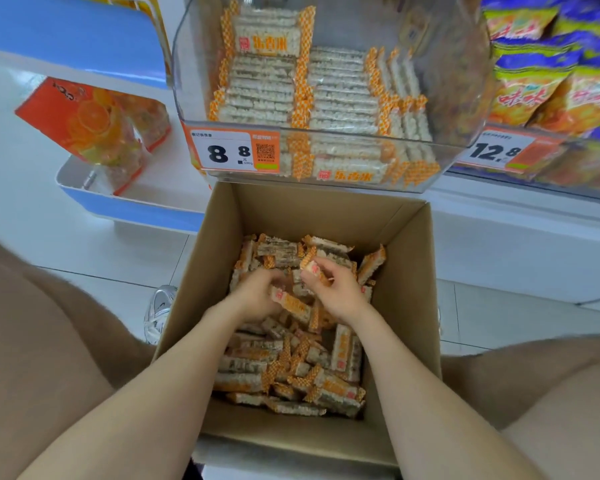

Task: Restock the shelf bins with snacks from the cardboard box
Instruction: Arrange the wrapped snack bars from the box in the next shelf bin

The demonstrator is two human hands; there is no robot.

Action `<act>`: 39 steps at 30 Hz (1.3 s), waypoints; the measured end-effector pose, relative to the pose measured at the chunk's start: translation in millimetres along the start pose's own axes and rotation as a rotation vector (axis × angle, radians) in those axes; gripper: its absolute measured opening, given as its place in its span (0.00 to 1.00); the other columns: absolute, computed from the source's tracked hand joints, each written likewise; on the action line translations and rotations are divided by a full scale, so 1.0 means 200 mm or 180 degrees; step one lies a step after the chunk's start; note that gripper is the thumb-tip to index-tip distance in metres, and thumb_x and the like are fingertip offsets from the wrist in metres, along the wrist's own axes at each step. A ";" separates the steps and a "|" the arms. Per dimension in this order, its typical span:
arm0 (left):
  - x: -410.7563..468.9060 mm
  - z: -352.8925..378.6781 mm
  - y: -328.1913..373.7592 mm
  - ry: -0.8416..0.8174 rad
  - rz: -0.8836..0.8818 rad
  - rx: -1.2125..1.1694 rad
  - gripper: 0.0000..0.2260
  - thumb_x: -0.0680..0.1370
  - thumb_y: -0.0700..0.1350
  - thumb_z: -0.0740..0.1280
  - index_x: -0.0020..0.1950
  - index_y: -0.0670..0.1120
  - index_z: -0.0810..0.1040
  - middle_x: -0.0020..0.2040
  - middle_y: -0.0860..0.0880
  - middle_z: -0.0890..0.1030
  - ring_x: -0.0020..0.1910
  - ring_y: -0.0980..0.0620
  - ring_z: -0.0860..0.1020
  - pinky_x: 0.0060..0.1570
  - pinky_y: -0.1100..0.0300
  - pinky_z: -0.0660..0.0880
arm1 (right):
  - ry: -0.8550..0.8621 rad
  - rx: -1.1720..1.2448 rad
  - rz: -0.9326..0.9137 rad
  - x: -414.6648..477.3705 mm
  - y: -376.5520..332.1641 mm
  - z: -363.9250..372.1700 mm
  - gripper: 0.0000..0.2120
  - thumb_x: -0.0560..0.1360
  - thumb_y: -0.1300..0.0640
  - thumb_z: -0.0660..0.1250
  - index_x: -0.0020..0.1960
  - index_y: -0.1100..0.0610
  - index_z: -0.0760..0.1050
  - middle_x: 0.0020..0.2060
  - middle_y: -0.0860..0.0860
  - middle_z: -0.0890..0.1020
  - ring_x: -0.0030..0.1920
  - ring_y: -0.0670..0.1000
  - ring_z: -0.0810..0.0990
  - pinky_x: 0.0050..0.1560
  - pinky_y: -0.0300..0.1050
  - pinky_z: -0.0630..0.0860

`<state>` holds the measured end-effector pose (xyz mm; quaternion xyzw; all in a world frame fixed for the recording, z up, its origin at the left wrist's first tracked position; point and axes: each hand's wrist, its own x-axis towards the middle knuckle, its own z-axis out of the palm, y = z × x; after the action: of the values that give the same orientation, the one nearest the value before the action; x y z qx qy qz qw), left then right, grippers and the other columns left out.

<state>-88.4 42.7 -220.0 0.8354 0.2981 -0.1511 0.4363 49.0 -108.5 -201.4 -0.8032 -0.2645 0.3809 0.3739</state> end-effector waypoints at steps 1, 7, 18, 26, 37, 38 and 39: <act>-0.02 -0.03 0.03 0.0059 0.0076 -0.0138 0.28 0.71 0.37 0.79 0.69 0.51 0.77 0.61 0.54 0.79 0.61 0.54 0.78 0.54 0.67 0.76 | -0.0061 -0.0074 -0.0139 -0.02 -0.05 -0.04 0.29 0.81 0.44 0.70 0.78 0.55 0.71 0.72 0.47 0.75 0.72 0.45 0.71 0.68 0.39 0.66; -0.14 -0.20 0.20 0.0274 0.0493 -0.0597 0.40 0.65 0.41 0.85 0.74 0.54 0.73 0.60 0.55 0.81 0.61 0.59 0.79 0.59 0.59 0.79 | -0.0576 -0.0192 -0.0244 -0.10 -0.24 -0.16 0.17 0.84 0.53 0.64 0.71 0.45 0.79 0.67 0.41 0.79 0.67 0.44 0.76 0.69 0.45 0.73; -0.45 -0.59 0.55 0.0209 0.1167 -0.0338 0.18 0.69 0.52 0.83 0.55 0.57 0.82 0.54 0.58 0.83 0.54 0.59 0.81 0.57 0.57 0.78 | -0.0020 -0.0279 -0.1171 -0.30 -0.50 -0.33 0.11 0.77 0.53 0.77 0.59 0.46 0.87 0.51 0.40 0.88 0.54 0.41 0.85 0.61 0.46 0.81; -0.68 -0.93 0.79 0.0863 0.1518 -0.0653 0.07 0.76 0.42 0.78 0.51 0.48 0.82 0.47 0.46 0.85 0.47 0.46 0.84 0.49 0.48 0.82 | 0.0236 0.0364 -0.1612 -0.42 -0.83 -0.39 0.08 0.78 0.55 0.73 0.57 0.51 0.79 0.52 0.46 0.86 0.56 0.46 0.84 0.57 0.46 0.78; -0.68 -1.20 0.85 0.2112 0.1935 -0.0657 0.17 0.77 0.49 0.78 0.62 0.53 0.77 0.58 0.56 0.80 0.58 0.50 0.79 0.56 0.48 0.79 | 0.0778 -0.0098 -0.2273 -0.33 -1.26 -0.55 0.11 0.84 0.54 0.66 0.66 0.47 0.75 0.58 0.41 0.82 0.54 0.44 0.83 0.51 0.44 0.81; -0.64 -1.20 0.83 0.2561 0.1727 -0.0541 0.17 0.77 0.51 0.77 0.61 0.53 0.75 0.57 0.57 0.77 0.59 0.51 0.76 0.58 0.49 0.77 | 0.0991 -0.0217 -0.2263 -0.27 -1.28 -0.57 0.13 0.85 0.55 0.66 0.69 0.48 0.73 0.61 0.42 0.81 0.56 0.43 0.82 0.51 0.40 0.80; -0.61 -1.20 0.81 0.2916 0.1469 -0.0433 0.17 0.77 0.51 0.77 0.61 0.51 0.74 0.56 0.57 0.74 0.59 0.49 0.73 0.59 0.48 0.75 | 0.1189 -0.0406 -0.2212 -0.21 -1.30 -0.59 0.15 0.85 0.55 0.65 0.72 0.50 0.72 0.64 0.42 0.80 0.59 0.42 0.80 0.53 0.34 0.77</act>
<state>-82.5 124.1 83.9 0.8296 0.2758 0.3501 0.3363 84.2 -34.4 75.5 -0.7429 -0.4711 0.0619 0.4716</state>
